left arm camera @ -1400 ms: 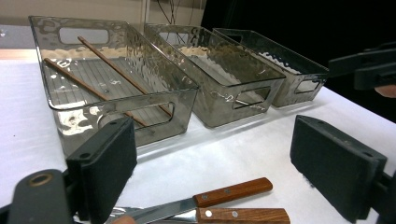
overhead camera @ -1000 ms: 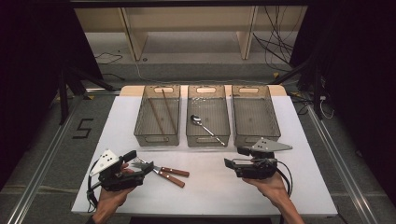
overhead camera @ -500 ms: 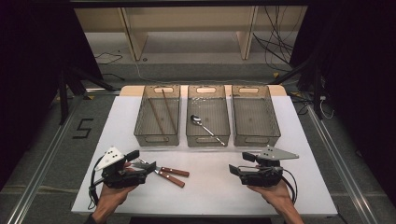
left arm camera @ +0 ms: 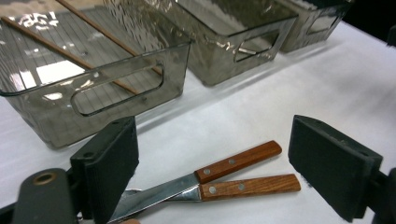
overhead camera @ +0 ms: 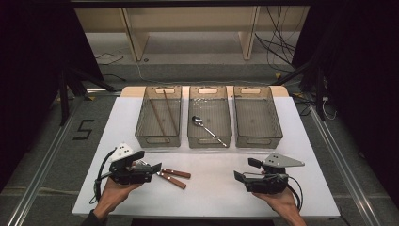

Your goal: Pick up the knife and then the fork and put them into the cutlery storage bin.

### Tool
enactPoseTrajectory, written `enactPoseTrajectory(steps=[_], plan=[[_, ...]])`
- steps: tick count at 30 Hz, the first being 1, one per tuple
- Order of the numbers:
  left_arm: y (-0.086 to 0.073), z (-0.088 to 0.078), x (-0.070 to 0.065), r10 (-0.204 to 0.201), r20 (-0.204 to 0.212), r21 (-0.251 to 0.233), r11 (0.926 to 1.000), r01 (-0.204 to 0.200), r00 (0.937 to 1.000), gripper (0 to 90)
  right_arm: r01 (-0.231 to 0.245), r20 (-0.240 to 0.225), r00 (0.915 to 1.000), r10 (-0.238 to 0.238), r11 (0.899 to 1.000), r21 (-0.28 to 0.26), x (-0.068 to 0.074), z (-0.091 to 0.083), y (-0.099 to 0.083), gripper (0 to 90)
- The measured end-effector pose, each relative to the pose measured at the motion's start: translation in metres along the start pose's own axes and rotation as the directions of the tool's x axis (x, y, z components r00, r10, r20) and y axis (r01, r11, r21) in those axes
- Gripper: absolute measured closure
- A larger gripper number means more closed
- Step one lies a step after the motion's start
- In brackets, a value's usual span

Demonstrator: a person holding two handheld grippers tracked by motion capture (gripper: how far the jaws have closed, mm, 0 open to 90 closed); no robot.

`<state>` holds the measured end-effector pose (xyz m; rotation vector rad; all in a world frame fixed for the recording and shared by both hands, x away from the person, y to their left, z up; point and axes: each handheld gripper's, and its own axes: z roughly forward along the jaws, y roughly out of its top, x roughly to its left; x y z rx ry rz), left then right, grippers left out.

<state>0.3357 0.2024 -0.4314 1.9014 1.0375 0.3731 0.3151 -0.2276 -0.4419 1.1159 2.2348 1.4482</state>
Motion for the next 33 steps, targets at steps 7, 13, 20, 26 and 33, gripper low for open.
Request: enactPoseTrajectory(steps=[7,13,20,26,33], plan=[[0.010,0.010,-0.003,0.065,-0.014,0.108,0.9922,-0.063,0.9978,18.9,-0.001,-0.006,1.0000,0.001,1.000,0.014,0.000,0.001,-0.002,23.5],[0.017,0.021,-0.006,0.151,0.014,0.206,0.9670,-0.150,0.9885,24.0,0.002,-0.005,1.0000,-0.001,1.000,0.015,0.000,0.002,-0.002,23.6],[0.025,0.028,-0.008,0.244,0.038,0.279,0.9284,-0.245,0.9690,26.9,0.005,-0.006,1.0000,-0.005,1.000,0.019,0.001,0.002,-0.001,23.6],[0.030,0.036,-0.011,0.312,0.078,0.342,0.8838,-0.319,0.9469,27.6,0.006,-0.011,0.9999,-0.006,1.000,0.023,0.001,0.002,-0.001,23.8],[0.038,0.053,-0.016,0.379,0.159,0.421,0.8092,-0.410,0.9115,27.1,0.005,-0.016,0.9999,-0.004,1.000,0.027,0.002,0.004,-0.001,24.1]])
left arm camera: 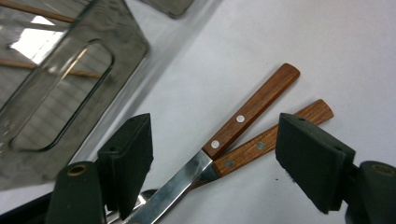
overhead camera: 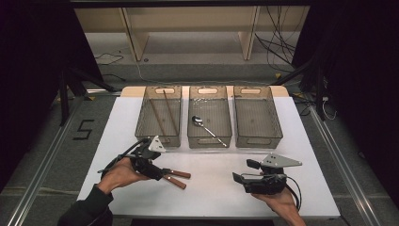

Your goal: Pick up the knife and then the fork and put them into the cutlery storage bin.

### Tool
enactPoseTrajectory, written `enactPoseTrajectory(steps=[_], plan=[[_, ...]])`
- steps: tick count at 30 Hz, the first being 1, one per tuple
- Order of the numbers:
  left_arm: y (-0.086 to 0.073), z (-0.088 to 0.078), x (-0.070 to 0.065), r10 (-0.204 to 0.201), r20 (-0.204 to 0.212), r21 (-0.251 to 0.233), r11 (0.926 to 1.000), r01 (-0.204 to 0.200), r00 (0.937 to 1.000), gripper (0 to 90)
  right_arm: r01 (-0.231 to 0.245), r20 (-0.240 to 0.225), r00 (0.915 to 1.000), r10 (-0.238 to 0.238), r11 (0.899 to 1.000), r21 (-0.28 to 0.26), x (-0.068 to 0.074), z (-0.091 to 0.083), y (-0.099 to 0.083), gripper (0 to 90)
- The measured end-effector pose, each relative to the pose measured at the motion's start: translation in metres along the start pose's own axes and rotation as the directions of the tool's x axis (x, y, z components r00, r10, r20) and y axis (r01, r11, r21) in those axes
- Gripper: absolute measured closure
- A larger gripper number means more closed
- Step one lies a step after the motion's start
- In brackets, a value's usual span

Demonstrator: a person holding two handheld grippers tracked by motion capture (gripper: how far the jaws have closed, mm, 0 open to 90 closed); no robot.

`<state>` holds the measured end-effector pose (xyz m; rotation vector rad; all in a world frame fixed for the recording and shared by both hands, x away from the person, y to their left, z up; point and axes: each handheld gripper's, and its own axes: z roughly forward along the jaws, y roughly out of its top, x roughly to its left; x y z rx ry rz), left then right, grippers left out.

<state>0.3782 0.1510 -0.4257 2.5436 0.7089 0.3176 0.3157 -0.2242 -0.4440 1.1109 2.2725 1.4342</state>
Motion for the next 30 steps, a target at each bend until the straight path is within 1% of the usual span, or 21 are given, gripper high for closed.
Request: enactPoseTrajectory(steps=[2,4,6,10,11,13,14,17,18,19,23,25,27,28,30], plan=[[0.004,0.005,-0.001,0.028,0.014,0.029,0.9992,-0.028,0.9995,27.2,0.001,-0.002,1.0000,-0.001,1.000,0.004,0.000,0.000,0.000,24.2],[0.007,0.009,0.000,0.047,0.030,0.058,0.9971,-0.049,0.9984,27.2,0.003,-0.005,1.0000,-0.003,1.000,0.006,0.000,0.001,0.000,24.4],[0.010,0.013,0.000,0.070,0.033,0.075,0.9946,-0.072,0.9970,28.6,0.001,-0.006,1.0000,-0.001,1.000,0.007,0.000,0.001,0.000,24.5],[0.016,0.020,-0.002,0.107,0.051,0.111,0.9874,-0.112,0.9929,30.2,0.003,-0.006,1.0000,-0.003,1.000,0.007,0.000,0.000,0.000,24.7],[0.017,0.022,-0.001,0.119,0.059,0.124,0.9844,-0.125,0.9912,31.0,0.004,-0.007,1.0000,-0.004,1.000,0.007,0.000,0.000,0.000,24.7],[0.019,0.026,-0.002,0.129,0.071,0.141,0.9804,-0.138,0.9891,31.2,0.006,-0.008,1.0000,-0.006,1.000,0.004,0.000,0.000,0.000,24.8],[0.021,0.028,-0.001,0.139,0.077,0.154,0.9767,-0.149,0.9873,31.3,0.004,-0.008,1.0000,-0.004,1.000,0.005,0.000,0.000,0.000,24.8],[0.024,0.033,0.001,0.157,0.085,0.180,0.9689,-0.170,0.9840,32.5,0.005,-0.010,0.9999,-0.005,1.000,0.007,0.000,0.001,0.000,24.9],[0.025,0.035,0.001,0.158,0.088,0.185,0.9676,-0.172,0.9835,33.0,0.006,-0.010,0.9999,-0.006,1.000,0.008,0.000,0.001,0.000,24.9],[0.026,0.036,0.002,0.176,0.094,0.196,0.9616,-0.192,0.9799,33.8,0.006,-0.010,0.9999,-0.006,1.000,0.008,0.000,0.001,0.000,25.0],[0.031,0.039,0.002,0.208,0.120,0.212,0.9499,-0.229,0.9709,36.9,0.005,-0.011,0.9999,-0.005,1.000,0.007,0.000,0.001,0.000,25.1],[0.032,0.041,0.001,0.212,0.128,0.215,0.9477,-0.236,0.9688,37.5,0.004,-0.011,0.9999,-0.004,1.000,0.009,0.000,0.001,0.000,25.1],[0.032,0.042,0.001,0.222,0.133,0.223,0.9429,-0.247,0.9659,38.6,0.006,-0.012,0.9999,-0.005,1.000,0.008,0.000,0.001,0.000,25.2],[0.032,0.043,0.001,0.224,0.137,0.222,0.9425,-0.250,0.9650,39.0,0.006,-0.013,0.9999,-0.006,1.000,0.008,0.000,0.001,0.000,25.1],[0.033,0.045,0.001,0.233,0.140,0.233,0.9370,-0.260,0.9624,40.2,0.006,-0.013,0.9999,-0.006,1.000,0.008,0.000,0.001,0.000,25.1]])
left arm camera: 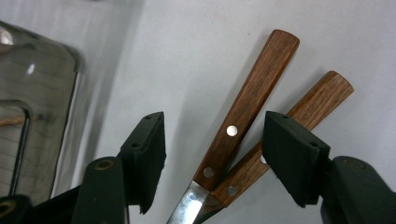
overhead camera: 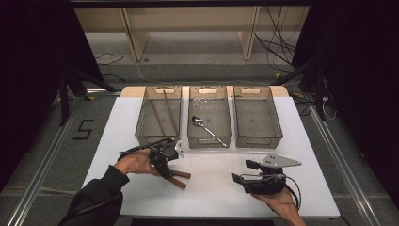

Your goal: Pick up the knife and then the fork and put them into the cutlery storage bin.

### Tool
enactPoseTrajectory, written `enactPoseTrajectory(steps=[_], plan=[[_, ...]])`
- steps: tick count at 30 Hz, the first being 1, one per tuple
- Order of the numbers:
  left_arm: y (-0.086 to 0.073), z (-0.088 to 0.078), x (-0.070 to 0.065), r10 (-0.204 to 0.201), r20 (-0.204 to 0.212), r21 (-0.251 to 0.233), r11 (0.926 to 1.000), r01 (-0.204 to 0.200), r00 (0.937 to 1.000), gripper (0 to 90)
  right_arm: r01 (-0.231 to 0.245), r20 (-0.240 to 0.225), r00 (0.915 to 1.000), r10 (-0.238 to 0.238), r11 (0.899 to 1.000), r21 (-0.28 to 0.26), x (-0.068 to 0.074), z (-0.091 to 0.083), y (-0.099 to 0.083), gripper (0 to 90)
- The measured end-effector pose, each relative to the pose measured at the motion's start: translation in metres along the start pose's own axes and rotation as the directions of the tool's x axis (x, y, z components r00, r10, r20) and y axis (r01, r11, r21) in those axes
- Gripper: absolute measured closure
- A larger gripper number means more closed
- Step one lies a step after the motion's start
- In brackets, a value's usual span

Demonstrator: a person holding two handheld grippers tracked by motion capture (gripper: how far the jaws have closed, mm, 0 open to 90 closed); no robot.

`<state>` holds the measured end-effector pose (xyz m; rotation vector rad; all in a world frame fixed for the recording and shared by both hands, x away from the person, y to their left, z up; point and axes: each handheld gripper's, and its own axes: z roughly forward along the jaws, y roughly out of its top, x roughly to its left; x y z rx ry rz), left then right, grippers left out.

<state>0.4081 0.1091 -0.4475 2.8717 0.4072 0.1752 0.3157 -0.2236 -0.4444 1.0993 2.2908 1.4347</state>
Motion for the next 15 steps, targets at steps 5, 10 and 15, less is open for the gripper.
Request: enactPoseTrajectory(steps=[5,10,15], plan=[[0.003,0.003,0.000,0.022,0.006,0.020,0.9995,-0.023,0.9997,43.0,0.001,-0.001,1.0000,-0.001,1.000,0.001,0.000,0.000,0.000,25.2],[0.007,0.004,-0.002,0.047,0.010,0.031,0.9984,-0.048,0.9988,46.2,-0.001,-0.001,1.0000,0.001,1.000,0.001,0.000,0.000,0.000,25.2],[0.011,0.007,-0.002,0.071,0.017,0.054,0.9960,-0.071,0.9974,47.3,0.000,0.000,1.0000,0.000,1.000,0.000,0.000,0.000,0.000,25.2]])
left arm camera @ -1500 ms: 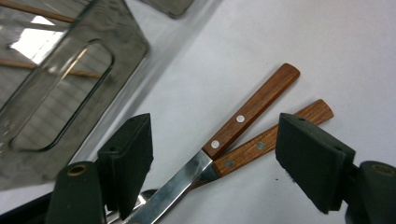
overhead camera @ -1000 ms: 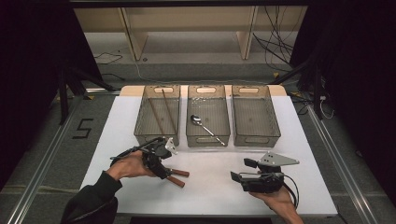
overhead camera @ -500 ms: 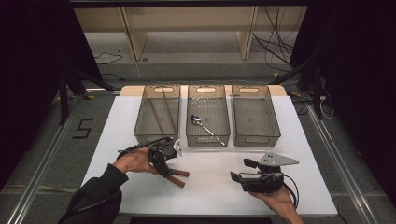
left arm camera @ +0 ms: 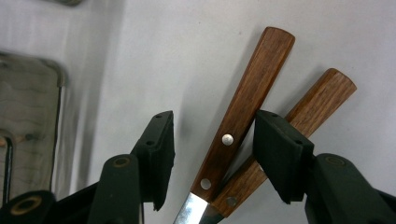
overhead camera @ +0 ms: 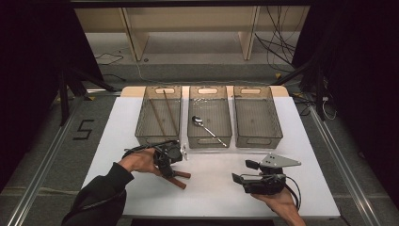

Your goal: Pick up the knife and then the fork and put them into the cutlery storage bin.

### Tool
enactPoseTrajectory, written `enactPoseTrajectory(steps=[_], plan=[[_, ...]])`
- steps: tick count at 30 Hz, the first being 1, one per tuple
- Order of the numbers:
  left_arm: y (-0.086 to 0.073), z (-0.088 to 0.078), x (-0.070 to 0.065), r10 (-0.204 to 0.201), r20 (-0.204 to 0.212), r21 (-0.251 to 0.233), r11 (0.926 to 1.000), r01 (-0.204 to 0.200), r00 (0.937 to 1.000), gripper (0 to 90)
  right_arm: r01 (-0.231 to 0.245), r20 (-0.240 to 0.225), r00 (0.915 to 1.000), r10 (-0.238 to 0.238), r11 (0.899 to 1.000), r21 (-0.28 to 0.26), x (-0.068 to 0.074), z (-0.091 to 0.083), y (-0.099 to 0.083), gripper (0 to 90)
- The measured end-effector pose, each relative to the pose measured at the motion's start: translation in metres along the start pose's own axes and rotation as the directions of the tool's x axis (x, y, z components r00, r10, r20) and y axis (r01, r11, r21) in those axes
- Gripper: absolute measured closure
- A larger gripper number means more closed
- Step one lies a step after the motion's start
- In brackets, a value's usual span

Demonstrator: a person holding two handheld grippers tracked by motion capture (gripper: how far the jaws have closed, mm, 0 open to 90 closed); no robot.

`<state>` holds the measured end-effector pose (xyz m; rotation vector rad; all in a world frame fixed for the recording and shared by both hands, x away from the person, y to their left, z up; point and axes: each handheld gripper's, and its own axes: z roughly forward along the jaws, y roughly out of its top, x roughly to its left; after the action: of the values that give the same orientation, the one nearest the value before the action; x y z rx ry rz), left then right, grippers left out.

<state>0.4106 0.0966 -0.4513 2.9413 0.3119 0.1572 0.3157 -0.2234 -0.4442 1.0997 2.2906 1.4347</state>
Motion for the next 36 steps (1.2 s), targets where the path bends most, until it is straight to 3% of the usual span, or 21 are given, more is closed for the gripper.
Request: enactPoseTrajectory(steps=[5,7,14,21,26,36], plan=[[0.0005,0.0031,-0.0021,0.000,-0.008,-0.014,0.9999,-0.001,1.0000,49.1,0.000,0.002,1.0000,0.000,1.000,-0.002,-0.0002,-0.0001,0.0001,25.3],[0.0003,0.0073,-0.0025,0.006,-0.035,0.007,1.0000,-0.005,0.9994,51.5,-0.003,0.003,1.0000,0.003,1.000,0.001,-0.0002,-0.0001,0.0001,25.3],[-0.0024,0.0086,0.0015,-0.009,0.013,-0.008,0.9999,0.009,0.9999,60.8,-0.002,0.003,1.0000,0.002,1.000,0.001,-0.0006,0.0008,0.0003,25.4],[-0.0023,0.0085,0.0019,0.000,0.024,-0.012,0.9999,0.001,0.9997,68.3,-0.003,0.003,1.0000,0.003,1.000,0.001,-0.0005,0.0008,0.0003,25.6],[-0.0012,0.0081,0.0020,0.013,0.013,-0.007,0.9999,-0.013,0.9998,71.4,-0.003,0.003,1.0000,0.003,1.000,0.002,-0.0007,0.0010,0.0003,25.7],[0.0003,0.0087,0.0061,-0.024,-0.015,-0.020,0.9995,0.023,0.9996,75.8,-0.004,0.007,1.0000,0.004,1.000,0.001,-0.0008,0.0006,0.0004,26.0]])
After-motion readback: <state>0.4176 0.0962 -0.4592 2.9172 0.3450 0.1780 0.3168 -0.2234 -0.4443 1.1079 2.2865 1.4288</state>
